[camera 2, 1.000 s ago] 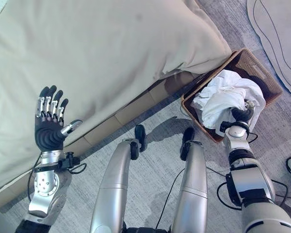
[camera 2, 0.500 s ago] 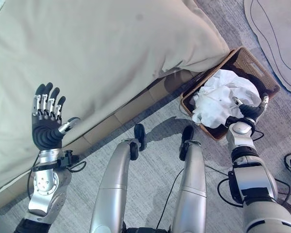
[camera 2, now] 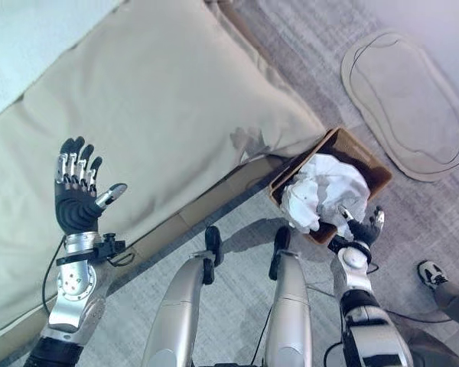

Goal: Pick up clothes into the bucket

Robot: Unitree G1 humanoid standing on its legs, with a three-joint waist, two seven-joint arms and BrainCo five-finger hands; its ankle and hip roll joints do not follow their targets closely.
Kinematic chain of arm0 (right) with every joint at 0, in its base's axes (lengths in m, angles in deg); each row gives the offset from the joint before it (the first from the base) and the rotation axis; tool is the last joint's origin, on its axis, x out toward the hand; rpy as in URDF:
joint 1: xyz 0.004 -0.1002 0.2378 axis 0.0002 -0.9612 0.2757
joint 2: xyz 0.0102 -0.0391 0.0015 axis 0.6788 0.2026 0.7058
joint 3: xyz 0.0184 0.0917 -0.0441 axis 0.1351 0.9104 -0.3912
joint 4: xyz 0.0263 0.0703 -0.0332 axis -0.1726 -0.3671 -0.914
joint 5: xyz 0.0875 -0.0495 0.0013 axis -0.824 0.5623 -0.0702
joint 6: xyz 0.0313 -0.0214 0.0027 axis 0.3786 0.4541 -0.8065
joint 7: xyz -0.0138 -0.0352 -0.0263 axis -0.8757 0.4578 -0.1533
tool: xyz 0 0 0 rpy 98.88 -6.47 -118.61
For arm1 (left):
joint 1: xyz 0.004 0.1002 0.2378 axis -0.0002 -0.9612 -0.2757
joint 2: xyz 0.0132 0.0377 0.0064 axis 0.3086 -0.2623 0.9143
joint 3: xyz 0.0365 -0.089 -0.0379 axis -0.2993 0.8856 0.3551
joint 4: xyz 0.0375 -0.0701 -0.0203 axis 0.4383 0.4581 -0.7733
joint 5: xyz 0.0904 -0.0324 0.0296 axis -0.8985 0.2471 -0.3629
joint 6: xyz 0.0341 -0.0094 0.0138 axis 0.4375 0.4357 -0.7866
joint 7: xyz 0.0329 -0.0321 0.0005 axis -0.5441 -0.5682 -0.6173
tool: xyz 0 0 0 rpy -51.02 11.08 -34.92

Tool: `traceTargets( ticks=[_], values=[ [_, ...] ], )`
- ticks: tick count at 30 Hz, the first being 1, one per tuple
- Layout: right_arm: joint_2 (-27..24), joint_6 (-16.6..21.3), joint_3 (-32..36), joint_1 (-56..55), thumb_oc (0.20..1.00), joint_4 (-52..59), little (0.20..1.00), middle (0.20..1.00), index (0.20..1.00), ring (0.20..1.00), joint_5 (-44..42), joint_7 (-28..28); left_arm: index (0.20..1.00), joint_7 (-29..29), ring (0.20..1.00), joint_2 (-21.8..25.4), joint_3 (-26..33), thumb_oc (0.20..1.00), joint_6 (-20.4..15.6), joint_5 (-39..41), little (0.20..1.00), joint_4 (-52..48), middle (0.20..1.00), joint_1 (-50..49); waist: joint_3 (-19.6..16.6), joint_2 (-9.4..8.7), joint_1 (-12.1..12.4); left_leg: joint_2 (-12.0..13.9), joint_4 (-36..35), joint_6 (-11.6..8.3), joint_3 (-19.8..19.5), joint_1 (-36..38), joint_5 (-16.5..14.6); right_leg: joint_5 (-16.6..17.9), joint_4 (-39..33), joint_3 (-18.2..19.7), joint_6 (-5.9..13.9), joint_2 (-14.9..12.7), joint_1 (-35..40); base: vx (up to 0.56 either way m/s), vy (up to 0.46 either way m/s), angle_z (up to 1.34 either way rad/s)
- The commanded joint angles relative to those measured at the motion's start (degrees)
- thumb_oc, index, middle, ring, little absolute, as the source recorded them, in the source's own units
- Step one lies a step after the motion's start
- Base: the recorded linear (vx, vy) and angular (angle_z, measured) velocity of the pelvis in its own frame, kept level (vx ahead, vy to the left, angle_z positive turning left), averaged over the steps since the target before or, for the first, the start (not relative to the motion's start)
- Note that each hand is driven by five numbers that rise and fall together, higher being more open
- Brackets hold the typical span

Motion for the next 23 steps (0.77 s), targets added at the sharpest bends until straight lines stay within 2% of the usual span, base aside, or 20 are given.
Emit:
traceTargets(
  ticks=[1, 6, 8, 9, 11, 12, 15, 18, 23],
  values=[
    [-0.61, 5.18, 1.58, -4.3, 1.0, 6.01, 1.0, 1.0, 1.0, 1.0, -0.22, 2.68, 1.0, 2.26, 1.0, -0.18, 2.59, 1.0, -2.03, -0.22, 1.0, -1.03, 1.0, -3.18, -3.98, -0.9, -0.83, 2.54, -6.88, -1.46, -1.68, 3.94, 3.52, 8.17, -11.28, -0.92, 4.8, -2.0, 6.87, 0.14, -0.051, -0.09],
    [1.19, 4.85, 0.67, -11.76, 1.0, 15.84, 1.0, 1.0, 1.0, 1.0, 2.38, 7.13, 1.0, 4.99, 1.0, -0.56, 5.37, 1.0, -1.49, 0.02, 1.0, 0.67, 1.0, -6.4, -6.61, -1.97, -1.16, 3.98, -14.09, -2.11, -1.35, 14.69, 4.99, 9.68, -19.36, -2.23, 5.36, -0.86, 18.15, 0.14, -0.04, -0.06],
    [1.43, 4.62, 0.75, -13.09, 1.0, 16.33, 1.0, 1.0, 1.0, 1.0, 2.3, 8.13, 1.0, 5.72, 1.0, -0.6, 5.58, 1.0, -1.25, 0.16, 1.0, 0.97, 1.0, -7.12, -7.42, -2.15, -1.28, 3.96, -15.71, -2.14, -1.19, 16.39, 5.54, 10.18, -20.94, -2.47, 5.45, -0.72, 19.78, 0.1, -0.022, -0.06],
    [1.62, 4.03, -0.28, -15.73, 1.0, 18.87, 1.0, 1.0, 1.0, 1.0, 2.95, 10.42, 1.0, 7.65, 1.0, -0.79, 6.1, 1.0, -0.71, 1.3, 1.0, 1.84, 1.0, -8.65, -9.13, -2.41, -1.48, 4.18, -19.07, -2.46, -0.67, 19.68, 6.62, 11.08, -23.67, -2.58, 5.71, -0.01, 22.46, 0.11, -0.017, -0.06],
    [1.67, 3.74, -0.75, -17.12, 1.0, 20.3, 1.0, 1.0, 1.0, 1.0, 3.16, 11.65, 1.0, 8.74, 1.0, -1.15, 6.22, 1.0, -0.44, 2.19, 1.0, 2.39, 1.0, -9.22, -10.03, -2.45, -1.61, 4.28, -20.95, -2.62, -0.33, 21.32, 7.23, 11.4, -24.78, -2.66, 5.86, 0.21, 23.53, 0.11, -0.017, -0.1],
    [2.26, 3.52, -1.59, -19.62, 1.0, 22.04, 1.0, 1.0, 1.0, 1.0, 3.62, 13.26, 1.0, 10.01, 1.0, -1.04, 6.08, 1.0, 0.13, 1.55, 1.0, 3.1, 1.0, -10.0, -11.92, -2.38, -1.82, 4.43, -24.8, -2.94, 0.14, 24.36, 8.83, 11.66, -26.41, -3.18, 6.06, 0.77, 25.68, 0.11, -0.012, -0.12],
    [2.67, 3.14, -2.52, -24.0, 1.0, 25.9, 1.0, 1.0, 1.0, 1.0, 3.56, 16.4, 1.0, 12.48, 1.0, -1.95, 5.0, 1.0, 0.81, 2.53, 1.0, 5.08, 1.0, -10.88, -14.07, -2.12, -2.5, 4.62, -29.52, -3.4, 0.46, 28.3, 10.67, 11.29, -27.36, -4.08, 6.11, 1.3, 28.42, 0.09, -0.008, -0.04],
    [3.61, 3.01, -3.64, -26.66, 1.0, 27.36, 1.0, 1.0, 1.0, 1.0, 2.04, 19.07, 1.0, 13.61, 1.0, -3.03, 3.5, 1.0, 1.75, 1.68, 1.0, 7.28, 1.0, -11.23, -15.56, -2.12, -3.12, 4.86, -30.66, -3.6, 0.89, 30.42, 10.92, 11.04, -27.5, -4.34, 6.15, 1.73, 30.21, 0.02, 0.0, 0.03],
    [3.05, 1.91, -7.43, -28.32, 1.0, 29.06, 1.0, 1.0, 1.0, 1.0, 6.35, 20.52, 1.0, 15.64, 1.0, -4.88, 1.67, 1.0, 2.05, 2.33, 1.0, 9.55, 1.0, -11.26, -18.3, -2.35, -3.11, 5.15, -31.06, -3.77, 1.92, 32.47, 10.48, 12.2, -31.23, -4.05, 6.25, 2.53, 32.7, 0.0, 0.001, 0.01]
  ],
)
